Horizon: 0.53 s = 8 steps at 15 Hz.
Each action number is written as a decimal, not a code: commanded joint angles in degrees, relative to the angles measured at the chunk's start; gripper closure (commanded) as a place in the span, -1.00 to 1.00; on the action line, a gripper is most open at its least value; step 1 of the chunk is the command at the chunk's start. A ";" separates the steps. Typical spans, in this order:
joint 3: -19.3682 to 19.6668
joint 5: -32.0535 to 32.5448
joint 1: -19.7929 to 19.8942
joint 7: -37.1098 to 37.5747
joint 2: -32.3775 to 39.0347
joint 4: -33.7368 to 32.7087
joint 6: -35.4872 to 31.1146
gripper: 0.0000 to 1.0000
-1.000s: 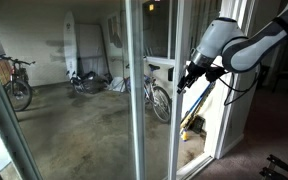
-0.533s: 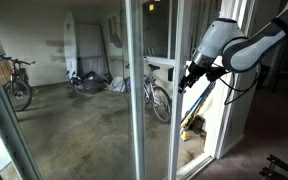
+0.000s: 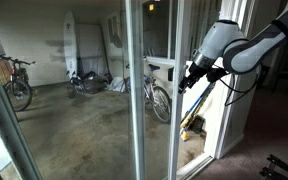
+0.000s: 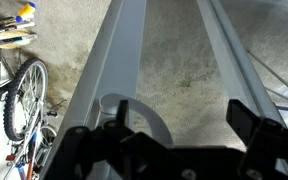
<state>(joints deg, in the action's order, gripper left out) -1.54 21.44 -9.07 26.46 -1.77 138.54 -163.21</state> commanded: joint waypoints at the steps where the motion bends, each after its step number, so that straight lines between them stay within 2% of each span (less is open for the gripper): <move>1: 0.05 4.15 0.55 4.28 0.84 0.43 -5.21 -1.00; 4: 0.45 8.09 0.80 7.74 2.08 -0.77 -6.99 -1.00; 8: 2.20 18.26 0.94 16.89 3.62 -3.33 -8.22 -1.00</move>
<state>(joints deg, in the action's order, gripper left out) -0.24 32.57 -8.92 36.54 0.22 137.15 -169.36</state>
